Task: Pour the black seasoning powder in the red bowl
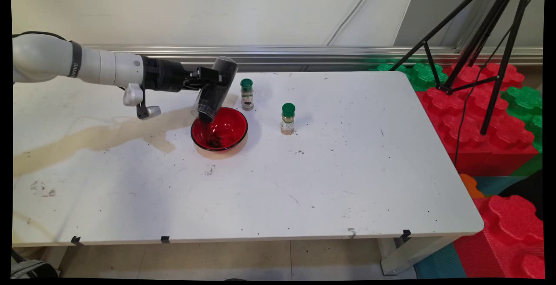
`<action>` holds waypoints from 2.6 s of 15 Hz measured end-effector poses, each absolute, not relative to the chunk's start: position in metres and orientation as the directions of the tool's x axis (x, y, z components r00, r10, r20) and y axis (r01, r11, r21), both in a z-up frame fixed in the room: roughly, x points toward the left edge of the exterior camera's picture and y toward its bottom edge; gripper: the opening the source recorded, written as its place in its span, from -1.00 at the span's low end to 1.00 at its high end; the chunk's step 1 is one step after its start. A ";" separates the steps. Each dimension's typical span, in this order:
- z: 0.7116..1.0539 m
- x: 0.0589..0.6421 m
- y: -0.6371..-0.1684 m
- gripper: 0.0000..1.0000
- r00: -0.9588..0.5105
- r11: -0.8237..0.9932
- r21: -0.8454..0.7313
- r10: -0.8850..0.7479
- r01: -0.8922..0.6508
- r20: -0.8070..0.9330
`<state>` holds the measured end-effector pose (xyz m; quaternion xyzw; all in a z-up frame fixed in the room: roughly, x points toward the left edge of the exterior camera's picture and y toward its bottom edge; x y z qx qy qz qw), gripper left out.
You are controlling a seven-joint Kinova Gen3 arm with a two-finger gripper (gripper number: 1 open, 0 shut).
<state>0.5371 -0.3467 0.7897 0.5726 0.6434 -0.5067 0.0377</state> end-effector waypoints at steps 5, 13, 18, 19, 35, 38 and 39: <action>0.789 0.536 -0.346 -1.00 -0.319 -0.190 -0.591 0.693 0.784 -0.647; 0.789 0.536 -0.346 -1.00 -0.295 -0.212 -0.570 0.685 0.794 -0.666; 0.789 0.534 -0.346 -1.00 -0.280 -0.227 -0.558 0.680 0.798 -0.677; 0.789 0.534 -0.346 -1.00 -0.276 -0.231 -0.554 0.679 0.800 -0.680; 0.785 0.530 -0.352 -1.00 -0.223 -0.279 -0.509 0.659 0.814 -0.718; 0.785 0.529 -0.353 -1.00 -0.218 -0.285 -0.505 0.656 0.814 -0.722; 0.785 0.528 -0.353 -1.00 -0.218 -0.286 -0.506 0.656 0.814 -0.722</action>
